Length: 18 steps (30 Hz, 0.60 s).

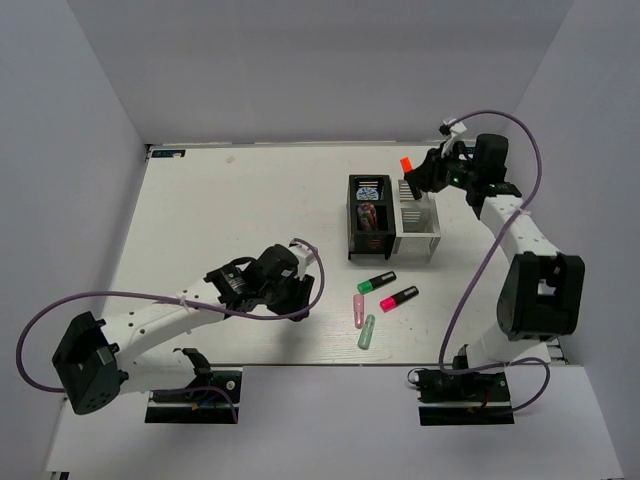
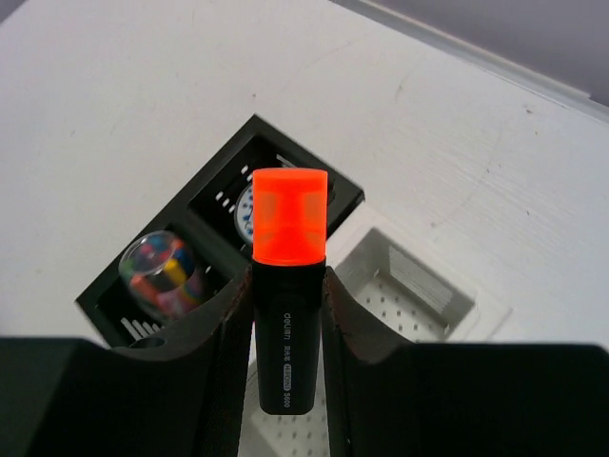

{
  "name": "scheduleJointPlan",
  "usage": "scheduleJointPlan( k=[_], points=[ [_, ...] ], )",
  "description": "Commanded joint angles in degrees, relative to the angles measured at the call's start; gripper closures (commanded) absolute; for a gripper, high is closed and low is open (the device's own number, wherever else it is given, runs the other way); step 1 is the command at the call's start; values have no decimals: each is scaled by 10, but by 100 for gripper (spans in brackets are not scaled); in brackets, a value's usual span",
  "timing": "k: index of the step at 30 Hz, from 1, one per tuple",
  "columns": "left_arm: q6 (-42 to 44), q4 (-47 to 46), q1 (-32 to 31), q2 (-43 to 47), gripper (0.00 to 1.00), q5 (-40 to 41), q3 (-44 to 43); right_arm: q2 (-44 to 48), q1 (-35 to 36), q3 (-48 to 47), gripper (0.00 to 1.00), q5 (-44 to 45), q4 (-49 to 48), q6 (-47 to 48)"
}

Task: Sort the stationery into containers
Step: Place the pen in the storage box.

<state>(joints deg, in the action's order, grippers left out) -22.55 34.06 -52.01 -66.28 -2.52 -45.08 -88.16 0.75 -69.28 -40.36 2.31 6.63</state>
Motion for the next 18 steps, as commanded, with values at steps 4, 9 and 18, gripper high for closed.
scheduleJointPlan(
  k=[4, 9, 18],
  points=[
    [-16, 7, -8, -11, 41, 12, -31, -75, -1, -37, 100, -86, -211, -38],
    [-21, 13, -12, -20, 41, 19, -40, -127, -1, -55, 100, -92, -227, 8],
    [-9, 18, -41, -60, 37, 22, -82, -162, -26, -43, 100, -74, -208, 54]
  ],
)
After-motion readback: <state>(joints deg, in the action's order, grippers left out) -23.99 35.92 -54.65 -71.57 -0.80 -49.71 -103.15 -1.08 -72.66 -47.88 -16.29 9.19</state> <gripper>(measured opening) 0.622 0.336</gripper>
